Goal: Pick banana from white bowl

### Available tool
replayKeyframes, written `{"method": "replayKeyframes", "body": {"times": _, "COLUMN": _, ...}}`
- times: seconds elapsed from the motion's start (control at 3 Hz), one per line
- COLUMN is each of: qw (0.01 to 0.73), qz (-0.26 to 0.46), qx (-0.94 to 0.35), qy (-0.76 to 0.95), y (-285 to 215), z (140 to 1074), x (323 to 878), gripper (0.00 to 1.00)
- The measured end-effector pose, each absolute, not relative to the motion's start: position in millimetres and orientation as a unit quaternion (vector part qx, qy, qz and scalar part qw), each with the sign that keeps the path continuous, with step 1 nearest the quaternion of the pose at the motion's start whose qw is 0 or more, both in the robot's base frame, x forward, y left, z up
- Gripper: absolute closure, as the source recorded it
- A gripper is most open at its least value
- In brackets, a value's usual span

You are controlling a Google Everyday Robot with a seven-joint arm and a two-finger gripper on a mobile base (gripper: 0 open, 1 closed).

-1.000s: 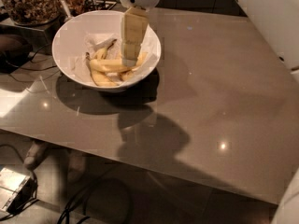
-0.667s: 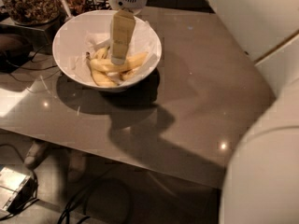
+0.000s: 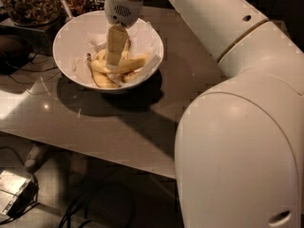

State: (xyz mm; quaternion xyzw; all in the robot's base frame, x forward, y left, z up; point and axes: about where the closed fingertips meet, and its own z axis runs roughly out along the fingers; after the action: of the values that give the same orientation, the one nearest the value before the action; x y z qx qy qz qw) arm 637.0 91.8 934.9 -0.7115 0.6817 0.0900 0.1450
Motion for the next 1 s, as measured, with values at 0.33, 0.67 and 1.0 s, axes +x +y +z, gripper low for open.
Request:
{"method": "replayKeyframes", "body": {"times": 0.33, "qw": 0.128, "qz": 0.106, "qx": -0.704, "qy": 0.691, "y": 95, "z": 912, "x": 646, "gripper": 0.24}}
{"method": "replayKeyframes", "body": {"times": 0.67, "qw": 0.111, "qz": 0.117, "qx": -0.693, "qy": 0.702, "y": 89, "z": 890, "x": 648, "gripper": 0.27}}
{"method": "replayKeyframes", "body": {"times": 1.0, "qw": 0.093, "qz": 0.124, "qx": -0.686, "qy": 0.711, "y": 82, "z": 870, "x": 647, "gripper": 0.45}}
